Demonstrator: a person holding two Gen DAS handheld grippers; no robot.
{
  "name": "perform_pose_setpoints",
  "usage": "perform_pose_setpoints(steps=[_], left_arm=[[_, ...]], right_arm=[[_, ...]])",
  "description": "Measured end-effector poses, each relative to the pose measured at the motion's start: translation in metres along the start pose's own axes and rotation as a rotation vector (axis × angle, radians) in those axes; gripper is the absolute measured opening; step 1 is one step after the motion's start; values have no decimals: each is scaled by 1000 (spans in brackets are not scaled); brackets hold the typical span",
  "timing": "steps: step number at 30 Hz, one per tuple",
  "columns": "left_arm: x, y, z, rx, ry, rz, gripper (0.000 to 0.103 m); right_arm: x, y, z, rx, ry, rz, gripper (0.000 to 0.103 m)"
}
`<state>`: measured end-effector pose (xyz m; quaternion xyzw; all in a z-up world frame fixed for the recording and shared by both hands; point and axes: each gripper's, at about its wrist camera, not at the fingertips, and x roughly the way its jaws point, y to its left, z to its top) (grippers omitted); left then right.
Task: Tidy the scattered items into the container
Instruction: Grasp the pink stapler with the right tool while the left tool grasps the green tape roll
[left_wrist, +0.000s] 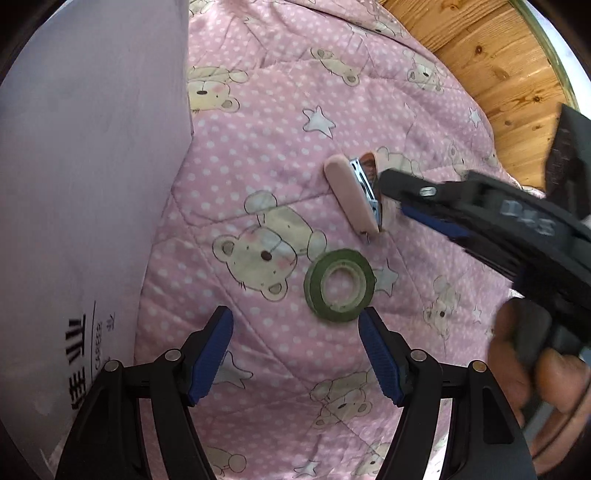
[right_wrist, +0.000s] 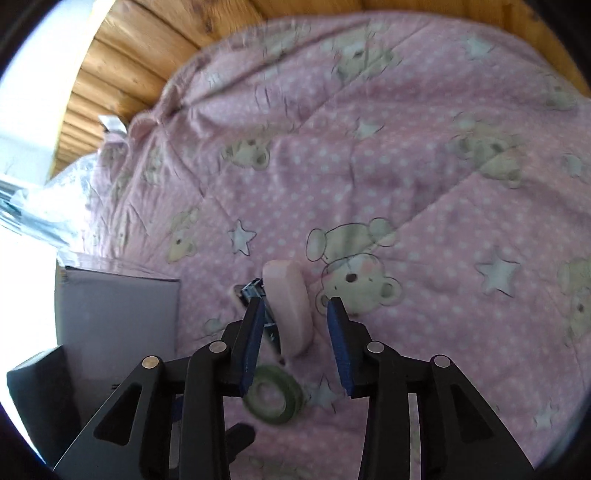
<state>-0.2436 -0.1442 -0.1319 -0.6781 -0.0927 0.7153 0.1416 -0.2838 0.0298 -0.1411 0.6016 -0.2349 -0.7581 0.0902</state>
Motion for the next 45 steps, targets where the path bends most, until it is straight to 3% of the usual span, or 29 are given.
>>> perform_pose_setpoints(steps=[5, 7, 8, 10, 14, 18, 22, 25, 27, 28, 29, 32, 39, 41, 43, 44, 45], left_arm=[[-1, 0, 1, 7, -2, 4, 71], [1, 1, -2, 4, -1, 5, 71], [3, 2, -2, 2, 2, 6, 71], [5, 2, -2, 1, 5, 8, 71], [2, 3, -1, -3, -1, -2, 71], [0, 5, -2, 1, -6, -2, 71], [2, 7, -7, -20, 6, -18, 71], [3, 8, -8, -17, 12, -15, 71], [2, 8, -6, -18, 8, -16, 71], [1, 8, -5, -15, 3, -15, 71], [1, 7, -4, -11, -1, -10, 71], [1, 6, -1, -5, -16, -28, 71], [18, -18, 8, 12, -45, -31, 71], [20, -24, 8, 46, -76, 10, 66], [20, -27, 5, 95, -102, 69, 38], [19, -27, 4, 114, -107, 101, 35], [18, -23, 5, 106, -101, 85, 33]], right_arm=[[-5, 32, -2, -112, -9, 13, 29], [-11, 45, -6, -155, -10, 49, 29], [-11, 49, -6, -178, -17, 18, 29], [-9, 49, -4, -194, -28, -29, 34], [0, 42, 1, -164, 11, 1, 37], [-8, 56, -4, -242, 10, 50, 46], [-6, 77, -17, -394, 22, -15, 52], [4, 79, -19, -416, 33, -63, 52], [12, 79, -16, -407, 40, -76, 51], [15, 78, -15, -402, 52, -84, 45], [17, 76, -13, -394, 62, -89, 29], [9, 62, -9, -314, 58, -38, 28], [-29, 9, -1, -93, -24, -13, 28], [-35, -3, -1, -50, -36, -6, 28], [-38, -9, -3, -25, -45, -6, 28], [-40, -12, -5, -15, -48, -4, 28], [-39, -13, -5, -5, -51, 3, 28]])
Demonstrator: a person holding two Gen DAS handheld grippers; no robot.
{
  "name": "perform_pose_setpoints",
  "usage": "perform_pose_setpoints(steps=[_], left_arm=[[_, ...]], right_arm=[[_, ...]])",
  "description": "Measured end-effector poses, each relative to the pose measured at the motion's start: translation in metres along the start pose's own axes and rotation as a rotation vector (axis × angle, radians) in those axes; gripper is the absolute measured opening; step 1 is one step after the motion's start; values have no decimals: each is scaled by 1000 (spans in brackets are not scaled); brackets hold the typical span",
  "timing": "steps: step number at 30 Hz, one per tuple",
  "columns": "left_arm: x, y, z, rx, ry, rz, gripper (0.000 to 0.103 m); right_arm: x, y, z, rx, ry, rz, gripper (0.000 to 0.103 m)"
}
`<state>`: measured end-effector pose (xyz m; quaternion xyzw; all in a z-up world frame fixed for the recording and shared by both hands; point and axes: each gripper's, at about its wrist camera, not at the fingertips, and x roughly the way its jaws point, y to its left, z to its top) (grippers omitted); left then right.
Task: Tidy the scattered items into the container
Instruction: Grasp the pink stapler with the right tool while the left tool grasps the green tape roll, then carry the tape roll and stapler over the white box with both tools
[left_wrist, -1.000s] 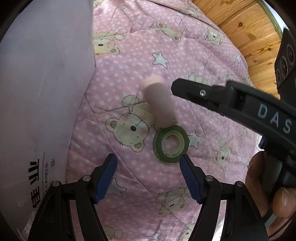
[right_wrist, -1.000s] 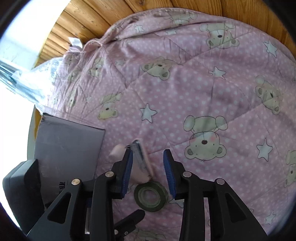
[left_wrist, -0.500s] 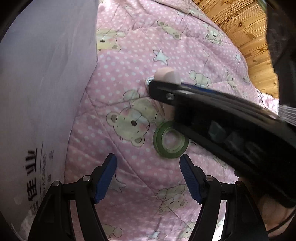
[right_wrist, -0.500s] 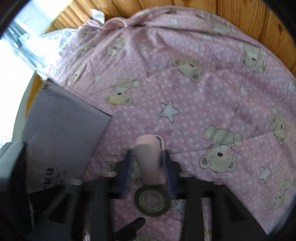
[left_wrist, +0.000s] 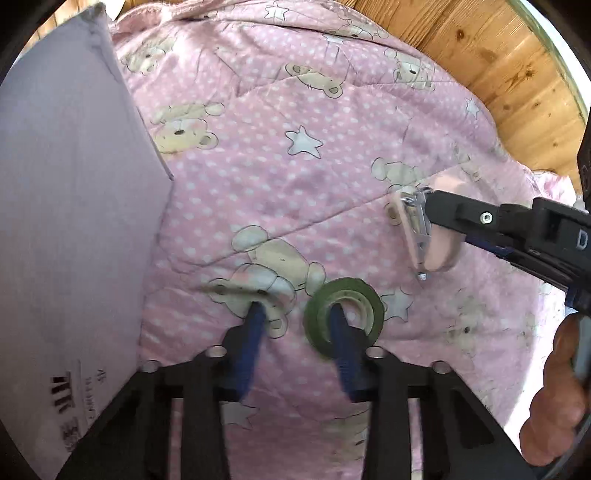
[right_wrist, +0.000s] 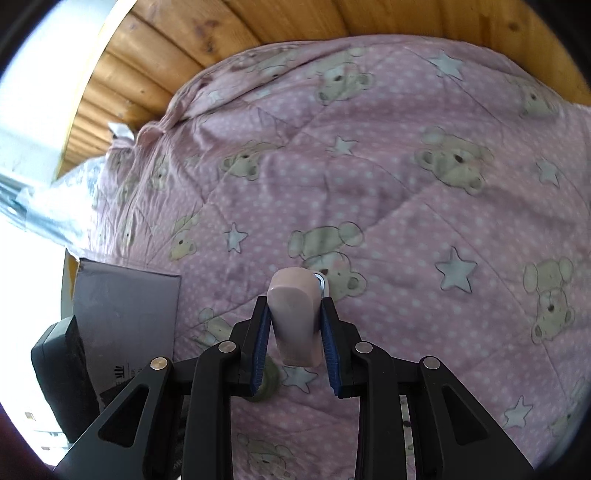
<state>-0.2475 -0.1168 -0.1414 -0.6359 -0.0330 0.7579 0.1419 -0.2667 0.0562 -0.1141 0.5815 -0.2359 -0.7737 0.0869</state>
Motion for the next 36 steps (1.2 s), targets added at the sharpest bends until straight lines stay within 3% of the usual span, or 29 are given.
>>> perform_pose_setpoints(steps=[3, 6, 9, 12, 15, 21, 36], left_arm=[[0, 5, 0, 1, 14, -18, 34], [3, -3, 0, 34, 12, -3, 46], [7, -25, -9, 155, -38, 94, 46], [5, -24, -11, 156, -55, 77, 16], [-5, -14, -8, 99, -48, 20, 16], [-27, -6, -6, 60, -57, -13, 15], [-79, -18, -16, 96, -101, -55, 15]], right_arm=[[0, -1, -4, 16, -9, 11, 28], [-4, -1, -6, 23, -27, 19, 28], [-10, -3, -11, 29, -41, 22, 28], [-15, -10, -18, 45, -42, 19, 28], [-18, -17, -25, 67, -43, 18, 28], [-22, -16, -36, 70, -37, 32, 28], [-55, 11, -57, 37, -64, 26, 28]])
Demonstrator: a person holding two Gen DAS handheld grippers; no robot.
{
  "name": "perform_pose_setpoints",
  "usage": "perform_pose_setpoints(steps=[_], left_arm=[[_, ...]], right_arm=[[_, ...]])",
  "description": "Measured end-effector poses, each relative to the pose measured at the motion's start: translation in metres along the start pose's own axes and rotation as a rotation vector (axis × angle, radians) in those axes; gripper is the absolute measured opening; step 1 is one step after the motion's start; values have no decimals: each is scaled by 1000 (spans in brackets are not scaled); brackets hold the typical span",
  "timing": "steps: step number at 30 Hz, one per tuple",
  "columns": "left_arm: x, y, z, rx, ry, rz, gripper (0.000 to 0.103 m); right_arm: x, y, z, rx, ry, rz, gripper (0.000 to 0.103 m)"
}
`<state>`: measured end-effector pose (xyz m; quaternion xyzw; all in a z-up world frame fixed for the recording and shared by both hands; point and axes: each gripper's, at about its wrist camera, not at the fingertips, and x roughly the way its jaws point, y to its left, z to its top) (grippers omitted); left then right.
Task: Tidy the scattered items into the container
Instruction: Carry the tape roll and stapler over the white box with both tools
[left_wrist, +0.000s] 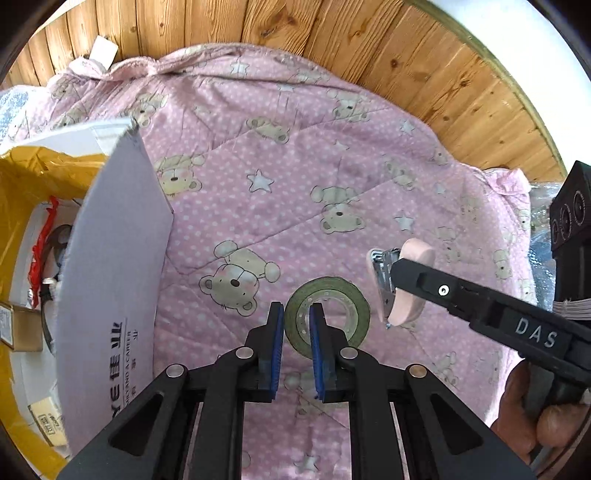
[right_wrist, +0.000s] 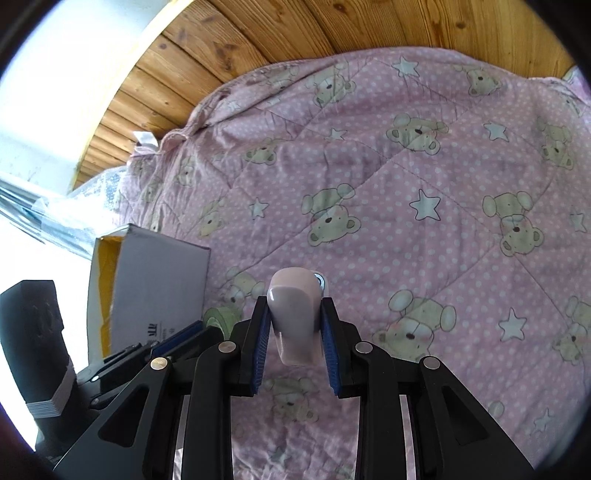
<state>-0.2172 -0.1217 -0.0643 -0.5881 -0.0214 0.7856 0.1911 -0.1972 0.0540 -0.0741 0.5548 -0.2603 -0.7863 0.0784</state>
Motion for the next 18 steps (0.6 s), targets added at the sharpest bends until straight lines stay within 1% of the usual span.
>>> perform_pose_setpoints(steps=[11, 18], left_arm=[[-50, -7, -12, 21, -63, -31, 15], [-91, 1, -27, 17, -116, -47, 15]], right_arm=[[-39, 28, -23, -35, -37, -12, 28], [-60, 59, -42, -87, -53, -15, 28]])
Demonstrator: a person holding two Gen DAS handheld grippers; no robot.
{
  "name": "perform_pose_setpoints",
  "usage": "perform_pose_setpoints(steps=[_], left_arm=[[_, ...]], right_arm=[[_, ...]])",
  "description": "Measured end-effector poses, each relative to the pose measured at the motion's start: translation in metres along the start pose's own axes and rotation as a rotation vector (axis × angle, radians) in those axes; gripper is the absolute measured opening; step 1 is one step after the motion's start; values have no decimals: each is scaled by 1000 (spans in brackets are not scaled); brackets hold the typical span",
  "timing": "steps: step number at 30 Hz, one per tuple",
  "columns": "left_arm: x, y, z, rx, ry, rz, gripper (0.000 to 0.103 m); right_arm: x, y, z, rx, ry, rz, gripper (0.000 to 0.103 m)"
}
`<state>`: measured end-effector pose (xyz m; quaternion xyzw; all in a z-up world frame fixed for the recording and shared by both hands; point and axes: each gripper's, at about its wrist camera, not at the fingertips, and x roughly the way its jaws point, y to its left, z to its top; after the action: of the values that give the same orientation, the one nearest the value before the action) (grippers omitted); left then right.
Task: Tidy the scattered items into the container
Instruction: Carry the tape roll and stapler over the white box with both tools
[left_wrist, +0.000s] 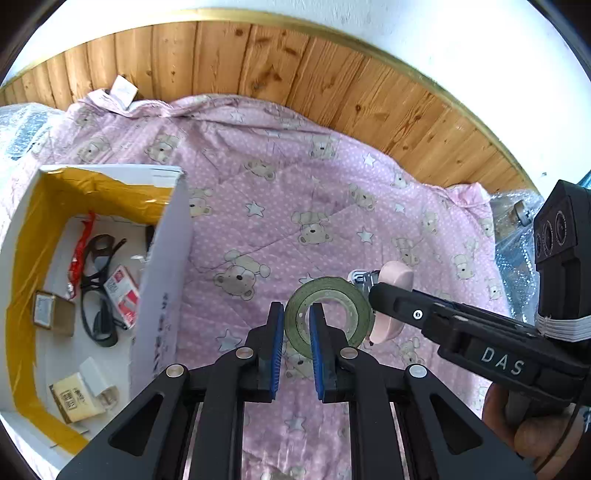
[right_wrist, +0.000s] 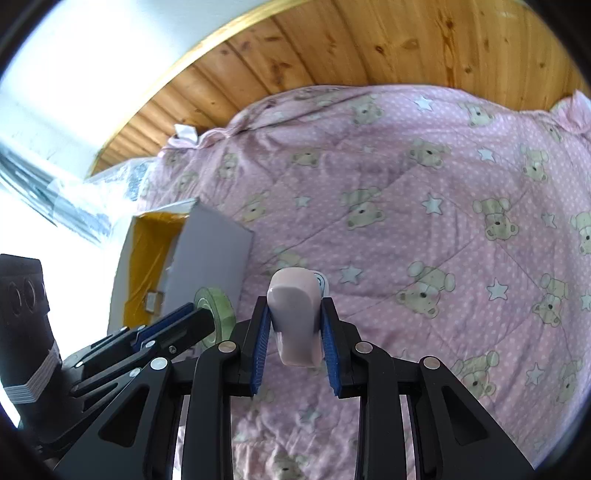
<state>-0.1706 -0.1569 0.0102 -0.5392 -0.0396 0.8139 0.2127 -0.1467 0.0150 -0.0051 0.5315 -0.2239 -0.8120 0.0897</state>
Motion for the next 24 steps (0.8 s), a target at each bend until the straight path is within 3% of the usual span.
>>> perform_pose_setpoints(steps=[24], left_arm=[[-114, 56, -50, -126, -174, -13, 15]], right_arm=[[-35, 119, -52, -212, -9, 9, 28]])
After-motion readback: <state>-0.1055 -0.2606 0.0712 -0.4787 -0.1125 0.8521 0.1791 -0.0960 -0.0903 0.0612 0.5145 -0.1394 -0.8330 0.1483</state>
